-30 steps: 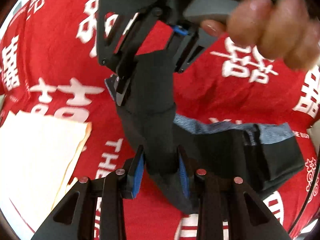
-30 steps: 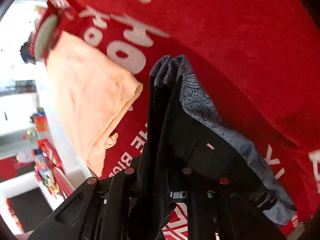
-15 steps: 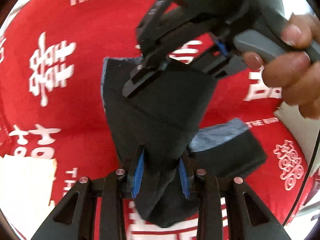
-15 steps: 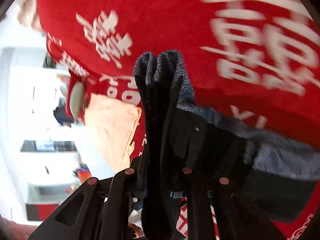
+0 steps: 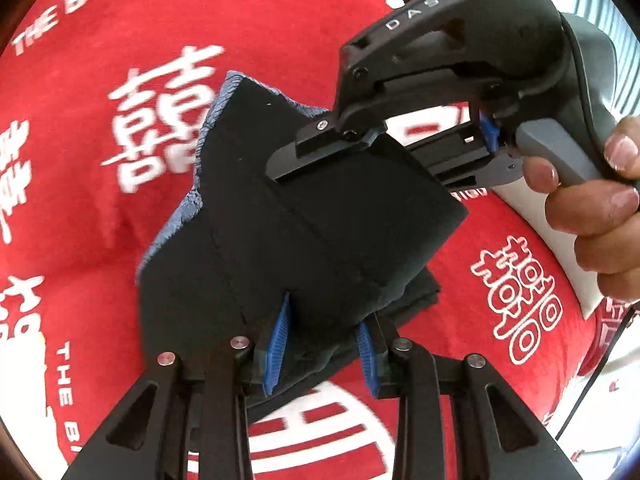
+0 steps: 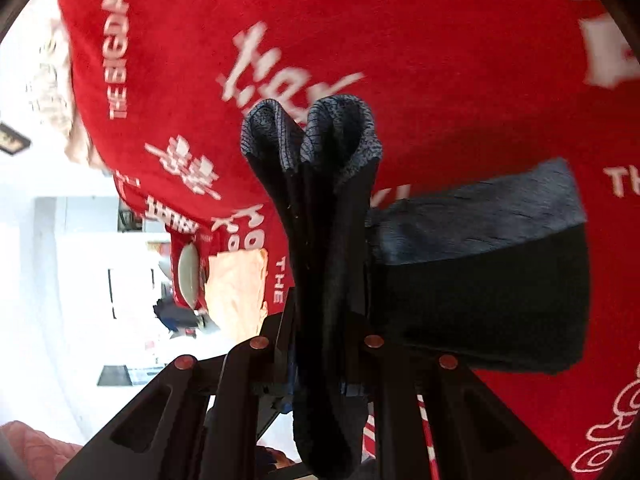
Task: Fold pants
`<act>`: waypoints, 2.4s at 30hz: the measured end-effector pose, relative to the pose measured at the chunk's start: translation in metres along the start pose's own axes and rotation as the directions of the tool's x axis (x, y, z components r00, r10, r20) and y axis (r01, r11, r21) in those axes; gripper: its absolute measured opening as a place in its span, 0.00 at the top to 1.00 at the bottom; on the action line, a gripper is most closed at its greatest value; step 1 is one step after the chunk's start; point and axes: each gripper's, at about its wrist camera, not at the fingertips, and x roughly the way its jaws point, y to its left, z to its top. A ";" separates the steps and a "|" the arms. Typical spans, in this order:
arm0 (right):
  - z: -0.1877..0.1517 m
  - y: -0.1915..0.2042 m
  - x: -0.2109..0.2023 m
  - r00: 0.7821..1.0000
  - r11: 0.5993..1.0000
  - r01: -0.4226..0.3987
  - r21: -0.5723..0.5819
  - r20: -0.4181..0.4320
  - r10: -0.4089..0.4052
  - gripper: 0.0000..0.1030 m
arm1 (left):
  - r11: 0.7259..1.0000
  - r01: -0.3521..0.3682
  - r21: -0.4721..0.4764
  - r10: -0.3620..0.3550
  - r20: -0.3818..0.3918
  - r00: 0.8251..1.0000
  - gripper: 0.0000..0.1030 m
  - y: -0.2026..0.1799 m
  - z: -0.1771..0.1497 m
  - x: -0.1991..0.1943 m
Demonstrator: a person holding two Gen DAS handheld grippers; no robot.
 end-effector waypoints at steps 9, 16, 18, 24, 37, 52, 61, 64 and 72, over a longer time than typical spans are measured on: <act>0.001 -0.103 -0.005 0.990 0.987 0.141 0.078 -0.003 -0.141 0.84 | 1.000 0.011 0.029 -0.006 -0.160 0.987 0.68 -0.049 -0.012 0.074; -0.002 -0.130 0.001 0.993 0.983 0.114 0.142 0.020 -0.119 0.75 | 0.998 -0.016 0.063 0.027 -0.182 0.983 0.49 -0.058 -0.015 0.076; -0.003 -0.125 -0.005 0.989 0.981 0.147 0.128 0.015 -0.150 0.69 | 0.999 -0.029 0.045 0.037 -0.189 0.981 0.29 -0.055 -0.014 0.070; -0.007 -0.098 -0.036 0.945 0.946 0.316 0.076 0.067 -0.321 0.43 | 0.998 -0.049 0.027 0.052 -0.130 0.990 0.29 -0.033 -0.003 0.028; -0.007 -0.032 -0.011 0.873 0.867 0.482 -0.131 0.160 -0.461 0.50 | 0.916 -0.287 -0.280 0.200 -0.300 0.933 0.29 0.108 -0.008 0.058; -0.032 -0.052 0.038 0.773 0.733 0.632 -0.253 0.141 -0.618 0.51 | 0.935 -0.289 -0.206 0.220 -0.302 0.927 0.03 0.075 -0.027 0.066; -0.050 -0.049 0.037 0.752 0.707 0.657 -0.262 0.178 -0.634 0.51 | 0.919 -0.305 -0.248 0.224 -0.306 0.925 0.03 0.096 -0.025 0.046; -0.057 -0.048 0.034 0.732 0.688 0.680 -0.252 0.183 -0.656 0.45 | 0.913 -0.315 -0.260 0.228 -0.314 0.921 0.03 0.106 -0.027 0.042; -0.079 -0.059 0.008 0.794 0.789 0.605 -0.103 0.144 -0.590 0.41 | 0.916 -0.314 -0.251 0.228 -0.319 0.920 0.03 0.117 -0.034 0.047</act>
